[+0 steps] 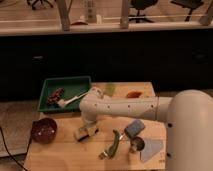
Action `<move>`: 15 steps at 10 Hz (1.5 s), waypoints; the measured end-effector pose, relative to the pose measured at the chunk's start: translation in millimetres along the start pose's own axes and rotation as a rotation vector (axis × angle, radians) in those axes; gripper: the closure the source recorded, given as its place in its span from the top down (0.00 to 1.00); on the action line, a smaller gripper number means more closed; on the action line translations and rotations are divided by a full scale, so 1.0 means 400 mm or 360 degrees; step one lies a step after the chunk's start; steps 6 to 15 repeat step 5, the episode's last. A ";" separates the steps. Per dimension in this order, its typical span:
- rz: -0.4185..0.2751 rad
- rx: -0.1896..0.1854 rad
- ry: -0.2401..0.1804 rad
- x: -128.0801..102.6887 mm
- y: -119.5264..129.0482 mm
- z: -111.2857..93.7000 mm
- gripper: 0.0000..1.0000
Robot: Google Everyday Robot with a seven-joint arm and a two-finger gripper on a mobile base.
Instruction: Wipe table surface with eraser
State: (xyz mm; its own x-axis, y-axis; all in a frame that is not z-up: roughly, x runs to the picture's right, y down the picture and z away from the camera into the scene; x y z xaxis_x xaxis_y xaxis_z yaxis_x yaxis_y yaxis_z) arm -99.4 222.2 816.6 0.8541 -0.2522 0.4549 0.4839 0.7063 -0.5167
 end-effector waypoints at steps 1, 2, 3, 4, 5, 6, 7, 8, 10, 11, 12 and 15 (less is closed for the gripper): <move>-0.0033 0.0002 -0.0011 -0.006 -0.016 -0.001 0.00; -0.0068 0.0002 -0.0023 -0.020 -0.032 -0.001 0.00; -0.0119 -0.0002 -0.0037 -0.040 -0.049 0.001 0.00; -0.0160 -0.0002 -0.0050 -0.059 -0.060 0.000 0.00; -0.0236 -0.0005 -0.0069 -0.094 -0.067 -0.001 0.00; -0.0236 -0.0005 -0.0069 -0.094 -0.067 -0.001 0.00; -0.0236 -0.0005 -0.0069 -0.094 -0.067 -0.001 0.00; -0.0236 -0.0005 -0.0069 -0.094 -0.067 -0.001 0.00; -0.0236 -0.0005 -0.0069 -0.094 -0.067 -0.001 0.00; -0.0236 -0.0005 -0.0069 -0.094 -0.067 -0.001 0.00; -0.0236 -0.0005 -0.0069 -0.094 -0.067 -0.001 0.00; -0.0236 -0.0005 -0.0069 -0.094 -0.067 -0.001 0.00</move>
